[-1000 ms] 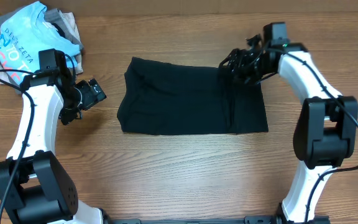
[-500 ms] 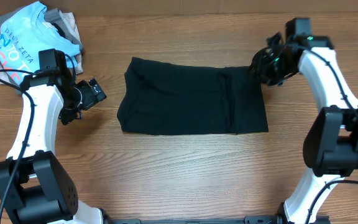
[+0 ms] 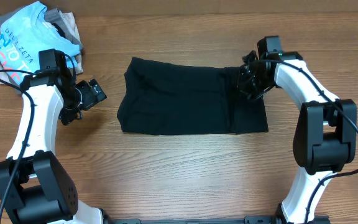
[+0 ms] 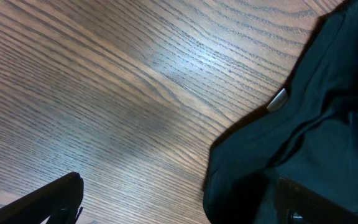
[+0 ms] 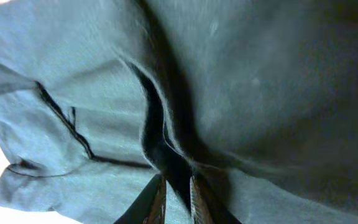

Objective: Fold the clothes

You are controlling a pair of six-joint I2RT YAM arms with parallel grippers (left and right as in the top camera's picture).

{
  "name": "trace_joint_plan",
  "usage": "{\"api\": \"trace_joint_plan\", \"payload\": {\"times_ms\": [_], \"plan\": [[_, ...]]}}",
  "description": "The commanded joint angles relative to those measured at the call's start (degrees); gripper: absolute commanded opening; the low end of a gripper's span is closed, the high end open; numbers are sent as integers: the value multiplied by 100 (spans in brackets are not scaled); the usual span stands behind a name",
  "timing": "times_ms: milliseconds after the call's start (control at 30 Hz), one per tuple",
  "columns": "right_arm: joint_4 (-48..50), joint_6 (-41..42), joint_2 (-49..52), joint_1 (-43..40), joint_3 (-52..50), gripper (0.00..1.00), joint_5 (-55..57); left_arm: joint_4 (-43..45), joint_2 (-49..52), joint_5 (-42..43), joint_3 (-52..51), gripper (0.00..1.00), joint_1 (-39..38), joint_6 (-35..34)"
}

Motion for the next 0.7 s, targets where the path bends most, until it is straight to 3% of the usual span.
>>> {"api": "trace_joint_plan", "payload": {"times_ms": [0,200,300,467,667], "plan": [[133,26,61,212,-52,16,-214,9,-81,66,55,100,15,149],[479,114,61,570,-50,15,-890,0,-81,66,55,100,15,149],[507,264,57,734,-31,8,-883,-2,-81,63,55,100,15,149],[-131,101,-94,621,455,8,-883,0,-81,63,55,100,15,149],[-809,2,-588,109,859,15,470,2,-81,63,55,100,15,151]]}}
